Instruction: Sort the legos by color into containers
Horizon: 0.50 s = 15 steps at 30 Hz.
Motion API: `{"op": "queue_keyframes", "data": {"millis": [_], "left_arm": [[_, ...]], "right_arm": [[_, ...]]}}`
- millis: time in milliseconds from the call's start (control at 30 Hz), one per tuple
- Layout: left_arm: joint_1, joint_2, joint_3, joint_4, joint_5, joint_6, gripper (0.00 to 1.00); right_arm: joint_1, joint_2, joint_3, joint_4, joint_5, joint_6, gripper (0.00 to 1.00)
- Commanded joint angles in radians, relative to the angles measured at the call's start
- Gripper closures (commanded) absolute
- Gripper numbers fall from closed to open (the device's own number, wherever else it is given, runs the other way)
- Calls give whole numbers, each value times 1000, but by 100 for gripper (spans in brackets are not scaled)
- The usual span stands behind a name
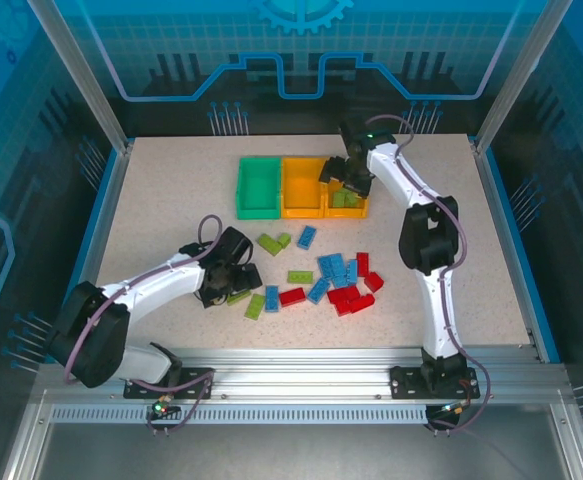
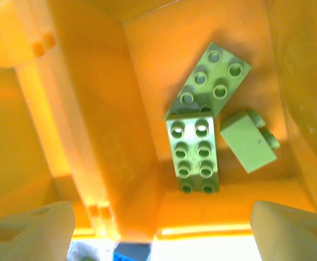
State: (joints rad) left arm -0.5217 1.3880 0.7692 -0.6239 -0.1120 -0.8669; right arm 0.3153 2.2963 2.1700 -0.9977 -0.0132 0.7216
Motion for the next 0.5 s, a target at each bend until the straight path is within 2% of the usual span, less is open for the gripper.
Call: {"op": "queue_keyframes", "data": {"millis": [0,167,467], "left_arm": [[-12,28,22,1,-5,-31,1],[-11,74,14,7,0,-46,1],[-11,140,38,28,-11,-49,6]], "right_arm": [[15,-110,-64,34,-26,-24,15],[3,-223,-187,89,-15,-22,14],[-41,-344,-292,91,28,-69,14]]}}
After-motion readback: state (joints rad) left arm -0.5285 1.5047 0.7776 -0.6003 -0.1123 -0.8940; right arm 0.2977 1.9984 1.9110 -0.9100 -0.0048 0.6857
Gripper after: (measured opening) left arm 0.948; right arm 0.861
